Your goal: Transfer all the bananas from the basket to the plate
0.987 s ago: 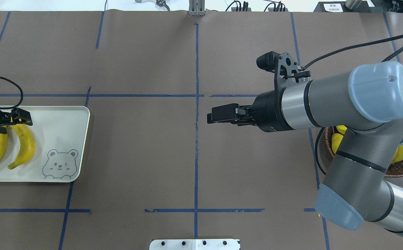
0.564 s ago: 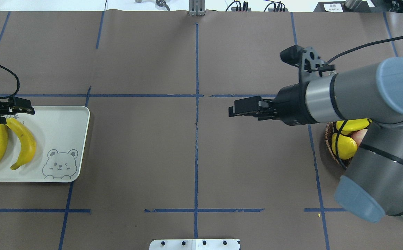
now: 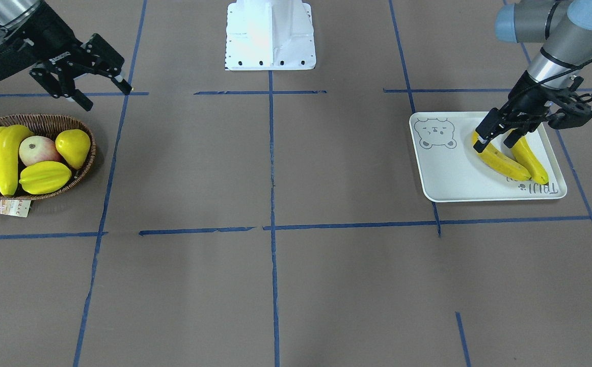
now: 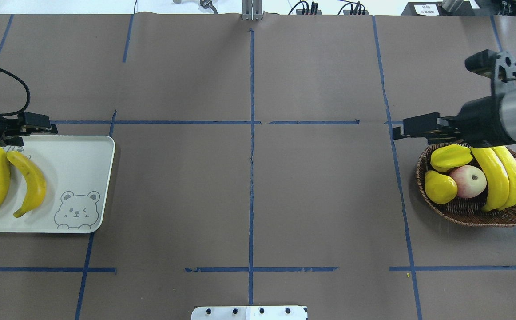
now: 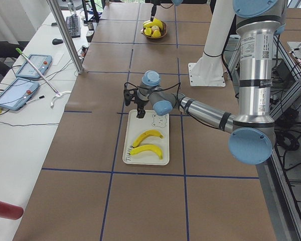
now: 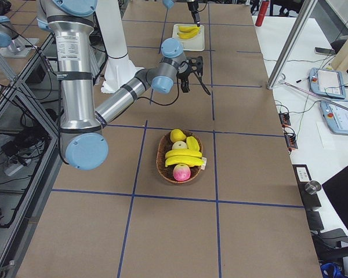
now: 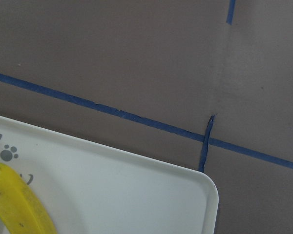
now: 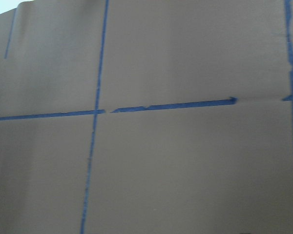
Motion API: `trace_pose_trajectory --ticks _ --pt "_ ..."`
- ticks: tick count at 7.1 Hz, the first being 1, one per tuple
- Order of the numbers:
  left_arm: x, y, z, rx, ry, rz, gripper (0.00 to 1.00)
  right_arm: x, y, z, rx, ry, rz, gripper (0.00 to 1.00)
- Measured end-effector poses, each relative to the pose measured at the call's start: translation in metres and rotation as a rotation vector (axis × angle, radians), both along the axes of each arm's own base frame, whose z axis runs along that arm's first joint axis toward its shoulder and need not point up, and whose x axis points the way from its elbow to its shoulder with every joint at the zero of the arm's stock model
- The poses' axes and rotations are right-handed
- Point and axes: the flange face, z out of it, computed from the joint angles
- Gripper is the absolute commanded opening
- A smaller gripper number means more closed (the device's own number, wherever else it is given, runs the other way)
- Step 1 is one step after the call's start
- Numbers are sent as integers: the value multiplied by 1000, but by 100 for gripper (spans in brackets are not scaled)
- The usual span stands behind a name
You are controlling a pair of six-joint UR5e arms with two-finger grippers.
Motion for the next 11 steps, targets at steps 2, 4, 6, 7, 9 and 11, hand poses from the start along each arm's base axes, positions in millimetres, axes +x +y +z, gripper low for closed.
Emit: trace_pose_trajectory --ticks 2,4,6,7,9,11 --pt "1 2 -9 -15 37 -27 100 45 11 73 4 144 -1 100" --pt "3 2 -13 -31 55 -40 100 72 17 132 -24 255 10 99" --pt "6 2 -18 -45 70 -51 100 74 11 173 -52 328 17 89" --pt "7 1 -21 -51 77 -55 100 72 10 186 -73 342 12 86" --pt "11 1 -23 -51 83 -52 100 66 10 207 -110 363 -5 86" --pt "14 3 -23 -46 85 -44 100 53 13 222 -124 380 -41 77"
